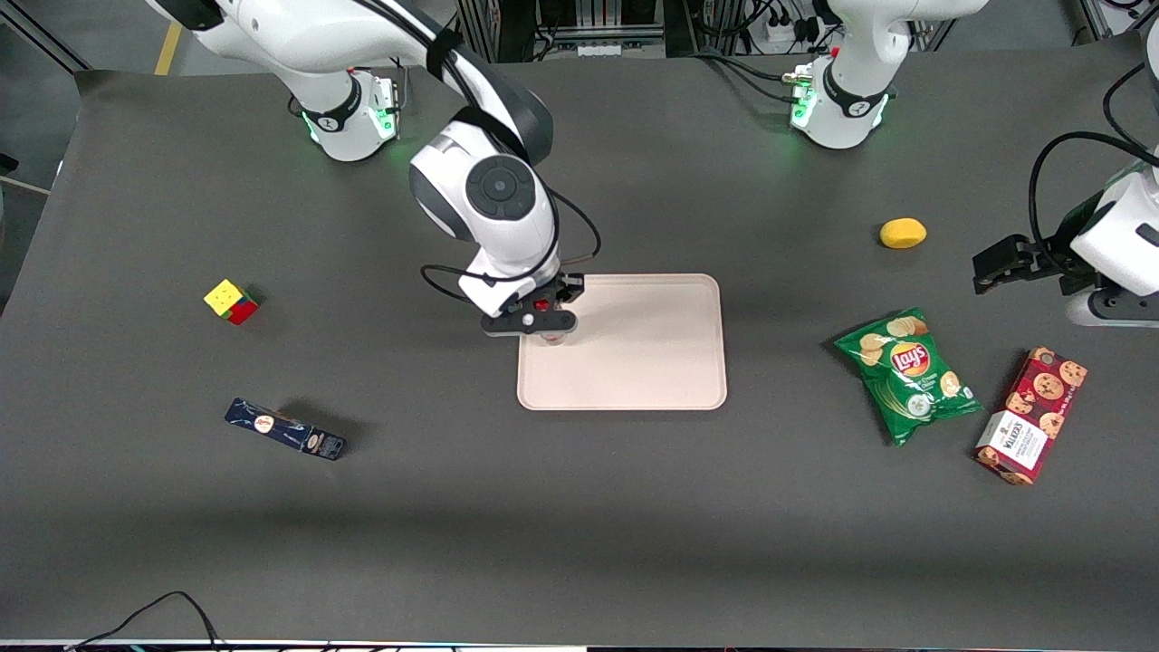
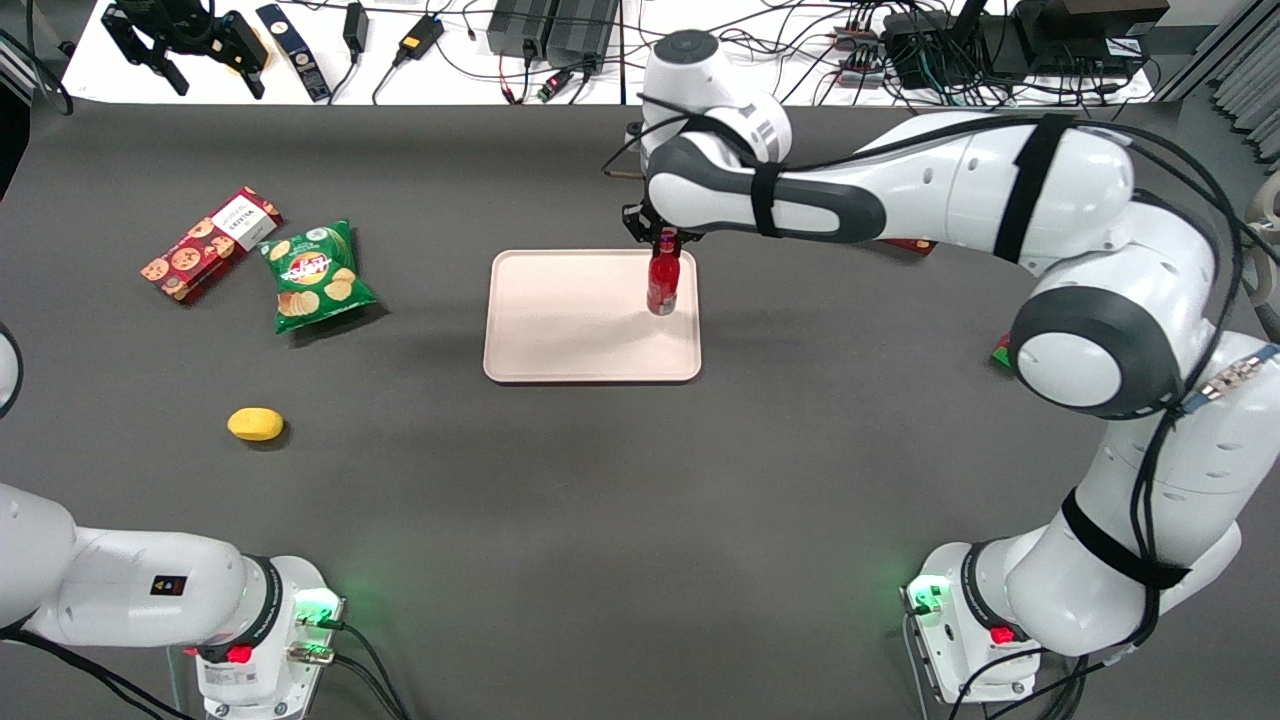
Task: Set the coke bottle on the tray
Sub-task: 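Carry the bottle over the white tray with the right gripper, then lower the bottle onto the tray and open the right gripper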
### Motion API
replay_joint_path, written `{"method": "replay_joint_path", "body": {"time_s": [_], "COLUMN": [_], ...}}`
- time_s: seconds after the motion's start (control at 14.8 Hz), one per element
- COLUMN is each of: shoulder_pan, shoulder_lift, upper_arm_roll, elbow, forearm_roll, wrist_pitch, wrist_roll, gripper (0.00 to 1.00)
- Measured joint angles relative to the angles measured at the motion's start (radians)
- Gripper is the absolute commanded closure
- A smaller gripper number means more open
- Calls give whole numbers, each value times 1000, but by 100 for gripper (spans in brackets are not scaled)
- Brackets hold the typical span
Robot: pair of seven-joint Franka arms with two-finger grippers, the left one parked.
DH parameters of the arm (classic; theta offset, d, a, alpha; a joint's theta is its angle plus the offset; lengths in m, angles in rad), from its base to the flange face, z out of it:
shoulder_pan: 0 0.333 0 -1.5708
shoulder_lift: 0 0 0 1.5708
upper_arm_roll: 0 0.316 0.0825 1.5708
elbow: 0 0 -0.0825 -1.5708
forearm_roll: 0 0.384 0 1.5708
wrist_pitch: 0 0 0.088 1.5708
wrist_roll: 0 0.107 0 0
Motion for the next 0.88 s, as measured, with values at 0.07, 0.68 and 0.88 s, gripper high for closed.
{"method": "replay_joint_path", "body": {"time_s": [0.07, 0.68, 0.88], "shoulder_pan": [0, 0, 0], "shoulder_lift": [12, 46, 57], "upper_arm_roll": [0, 0, 0], "elbow": [2, 0, -6], "forearm_roll": [-8, -46, -47], "wrist_pitch": [8, 44, 66], "wrist_roll": [0, 0, 0], "gripper": [100, 100, 100]}}
